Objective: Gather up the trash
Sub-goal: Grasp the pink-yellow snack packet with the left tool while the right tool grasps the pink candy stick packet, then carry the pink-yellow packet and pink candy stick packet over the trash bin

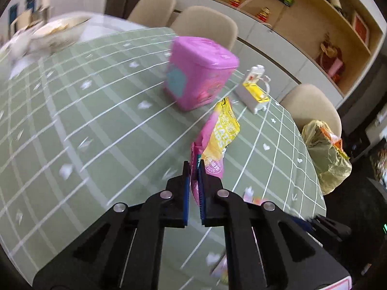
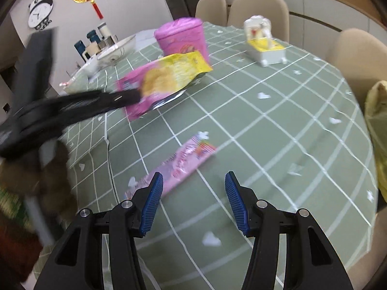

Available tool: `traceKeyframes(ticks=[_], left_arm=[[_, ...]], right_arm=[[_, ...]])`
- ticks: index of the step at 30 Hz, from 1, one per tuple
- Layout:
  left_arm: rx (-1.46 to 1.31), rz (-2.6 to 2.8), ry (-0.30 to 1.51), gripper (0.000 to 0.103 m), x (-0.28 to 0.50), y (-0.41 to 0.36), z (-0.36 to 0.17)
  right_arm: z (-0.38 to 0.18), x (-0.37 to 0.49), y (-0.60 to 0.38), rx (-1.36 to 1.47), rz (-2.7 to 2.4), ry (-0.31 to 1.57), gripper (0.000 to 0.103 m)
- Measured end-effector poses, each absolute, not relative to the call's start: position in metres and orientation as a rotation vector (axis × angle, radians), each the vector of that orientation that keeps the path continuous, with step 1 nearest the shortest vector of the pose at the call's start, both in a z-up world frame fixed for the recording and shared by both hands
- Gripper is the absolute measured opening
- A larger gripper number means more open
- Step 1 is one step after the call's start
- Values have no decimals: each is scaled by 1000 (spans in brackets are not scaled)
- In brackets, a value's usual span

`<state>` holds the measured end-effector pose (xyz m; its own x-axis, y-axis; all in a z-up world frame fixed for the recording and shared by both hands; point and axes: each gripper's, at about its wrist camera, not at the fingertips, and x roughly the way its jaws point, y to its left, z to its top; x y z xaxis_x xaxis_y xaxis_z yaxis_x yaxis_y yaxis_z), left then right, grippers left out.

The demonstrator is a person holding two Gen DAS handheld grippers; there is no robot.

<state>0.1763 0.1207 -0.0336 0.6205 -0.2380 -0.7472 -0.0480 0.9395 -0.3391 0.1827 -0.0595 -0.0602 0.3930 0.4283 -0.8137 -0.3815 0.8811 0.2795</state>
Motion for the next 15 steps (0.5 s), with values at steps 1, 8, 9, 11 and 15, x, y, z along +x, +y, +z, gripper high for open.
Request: traceKeyframes(ticks=[1,8,9,11,15], left_arm=[[-357,-106,900,6,172,126,-34],[-429,-96,910,6,147,148,-41],[-435,-104,912,6,145,148,-41],[-447,-119,914,6,143,147,-41],[-456,-168,917,6,140,136,-38]], right_arm=[[-60,185,-57,45,509,1038,50],[-60,188,-41,-102,509,1019,15],[-57,186,-47,-93,520,1015,14],[-54,183,-60,-80,525,1010,7],[-41,174,-104,-74,459,979,4]])
